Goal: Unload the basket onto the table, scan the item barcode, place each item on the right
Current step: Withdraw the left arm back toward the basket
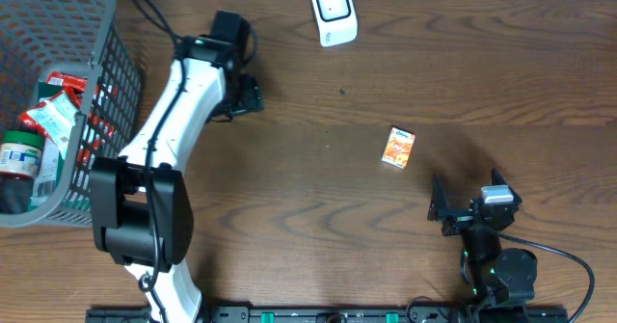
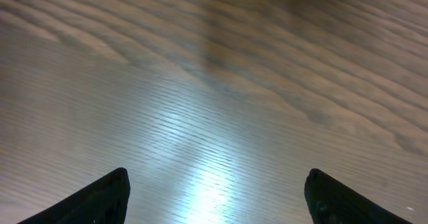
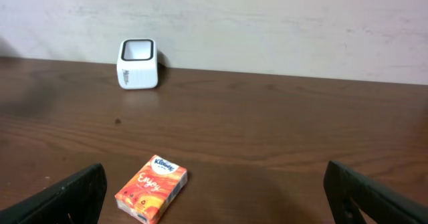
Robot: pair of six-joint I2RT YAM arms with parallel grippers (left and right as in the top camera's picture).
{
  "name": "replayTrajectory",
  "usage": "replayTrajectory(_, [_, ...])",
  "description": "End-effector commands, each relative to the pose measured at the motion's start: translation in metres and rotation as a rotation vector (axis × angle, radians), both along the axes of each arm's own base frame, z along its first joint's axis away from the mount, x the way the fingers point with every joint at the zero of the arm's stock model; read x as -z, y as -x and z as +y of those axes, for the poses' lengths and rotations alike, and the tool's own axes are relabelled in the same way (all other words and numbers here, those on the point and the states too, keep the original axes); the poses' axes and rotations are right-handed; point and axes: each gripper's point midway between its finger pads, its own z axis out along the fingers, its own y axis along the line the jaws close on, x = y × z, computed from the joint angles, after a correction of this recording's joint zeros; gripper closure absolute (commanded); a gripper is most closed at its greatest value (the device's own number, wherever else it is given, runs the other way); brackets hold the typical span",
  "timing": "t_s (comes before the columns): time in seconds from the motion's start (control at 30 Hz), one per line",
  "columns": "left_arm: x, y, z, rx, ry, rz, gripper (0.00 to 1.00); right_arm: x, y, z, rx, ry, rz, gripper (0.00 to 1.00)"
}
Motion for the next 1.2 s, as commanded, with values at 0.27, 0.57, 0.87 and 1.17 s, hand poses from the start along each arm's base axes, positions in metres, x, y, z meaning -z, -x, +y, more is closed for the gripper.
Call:
replayTrajectory(0.27, [0.001,-0.004,0.018,-0.049,-0.011,0.002,0.16,0.001,0.0,0.001,-0.004,0.008,0.003,0.01])
replayTrajectory(0.57, [0.001,-0.004,0.018,-0.049,-0.011,0.002,0.15,0.001,0.0,0.001,-0.004,0.008,0.003,0.01])
replayTrajectory(0.87, [0.001,-0.004,0.018,-0.049,-0.011,0.002,0.15,0.001,0.0,0.001,-0.004,0.008,0.003,0.01])
replayTrajectory(1.17, [0.001,-0.004,0.018,-0.049,-0.011,0.002,0.15,0.0,0.0,0.003,-0.013,0.001,-0.001,0.01])
